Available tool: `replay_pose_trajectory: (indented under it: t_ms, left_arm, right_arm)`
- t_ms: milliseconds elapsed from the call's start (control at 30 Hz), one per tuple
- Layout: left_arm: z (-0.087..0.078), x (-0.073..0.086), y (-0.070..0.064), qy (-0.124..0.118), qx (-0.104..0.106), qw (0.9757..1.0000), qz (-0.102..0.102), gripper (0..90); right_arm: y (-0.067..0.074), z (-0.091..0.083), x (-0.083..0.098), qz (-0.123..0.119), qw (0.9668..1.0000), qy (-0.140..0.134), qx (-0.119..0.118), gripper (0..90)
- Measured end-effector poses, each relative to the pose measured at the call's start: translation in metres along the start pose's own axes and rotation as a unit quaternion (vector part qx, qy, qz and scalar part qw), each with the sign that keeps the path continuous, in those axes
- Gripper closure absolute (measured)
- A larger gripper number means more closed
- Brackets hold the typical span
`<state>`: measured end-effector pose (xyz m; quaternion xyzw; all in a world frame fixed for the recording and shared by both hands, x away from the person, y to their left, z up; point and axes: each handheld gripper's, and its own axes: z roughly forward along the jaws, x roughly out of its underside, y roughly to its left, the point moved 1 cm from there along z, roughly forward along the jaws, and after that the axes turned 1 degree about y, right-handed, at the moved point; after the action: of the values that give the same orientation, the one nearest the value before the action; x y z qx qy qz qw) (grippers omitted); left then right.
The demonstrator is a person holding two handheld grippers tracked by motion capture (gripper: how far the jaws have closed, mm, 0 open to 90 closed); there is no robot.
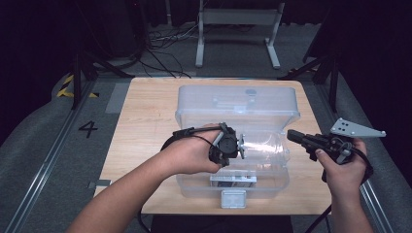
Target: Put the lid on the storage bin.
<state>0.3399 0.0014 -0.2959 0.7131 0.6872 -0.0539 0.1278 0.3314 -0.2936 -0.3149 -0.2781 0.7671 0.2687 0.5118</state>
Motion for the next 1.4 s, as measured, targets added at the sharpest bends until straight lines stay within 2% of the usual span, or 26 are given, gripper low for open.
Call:
replay_pose_trajectory:
  t_ms: [200, 367, 400, 500, 633, 700, 900, 1067, 1200, 1333, 1400]
  left_arm:
    - [0.006, 0.001, -0.004, -0.001, 0.013, 0.9999, 0.001, 89.0]
    - [0.006, 0.001, -0.005, -0.005, 0.009, 0.9999, -0.006, 88.6]
    - [0.005, 0.002, -0.004, -0.008, 0.007, 0.9999, -0.010, 86.7]
    - [0.002, 0.004, -0.004, -0.036, 0.021, 0.9986, -0.032, 74.3]
    - [-0.003, 0.007, -0.005, -0.052, 0.033, 0.9972, -0.043, 66.9]
    - [-0.004, 0.009, -0.005, -0.054, 0.028, 0.9973, -0.041, 64.4]
    - [-0.012, 0.025, -0.004, -0.070, 0.025, 0.9953, -0.062, 57.1]
    - [-0.017, 0.040, -0.003, -0.083, 0.020, 0.9925, -0.087, 49.9]
    - [-0.019, 0.052, -0.003, -0.099, 0.030, 0.9882, -0.113, 48.9]
    - [-0.021, 0.064, -0.002, -0.106, 0.028, 0.9862, -0.124, 47.2]
    - [-0.022, 0.072, -0.003, -0.114, 0.031, 0.9842, -0.131, 47.0]
  right_arm:
    - [-0.002, 0.000, -0.001, 0.002, 0.9999, -0.010, 0.006, 90.0]
    - [0.000, 0.001, -0.001, -0.002, 0.9999, -0.008, 0.006, 90.0]
    - [0.000, 0.001, -0.001, -0.003, 0.9999, -0.008, 0.008, 90.0]
    - [0.000, 0.001, -0.001, -0.002, 1.0000, -0.007, 0.007, 90.0]
    - [0.000, 0.000, -0.001, -0.003, 0.9999, -0.007, 0.007, 90.0]
    - [0.001, 0.000, -0.002, -0.003, 1.0000, -0.006, 0.006, 90.0]
    - [0.001, -0.001, -0.002, -0.002, 1.0000, -0.003, 0.006, 90.0]
    - [0.001, -0.001, -0.002, -0.004, 1.0000, -0.001, 0.008, 90.0]
    - [0.002, -0.002, -0.002, -0.006, 1.0000, 0.004, 0.006, 90.0]
    - [0.003, -0.003, -0.001, -0.009, 0.9999, 0.007, 0.007, 90.0]
    - [0.003, -0.004, -0.001, -0.008, 0.9999, 0.009, 0.008, 90.0]
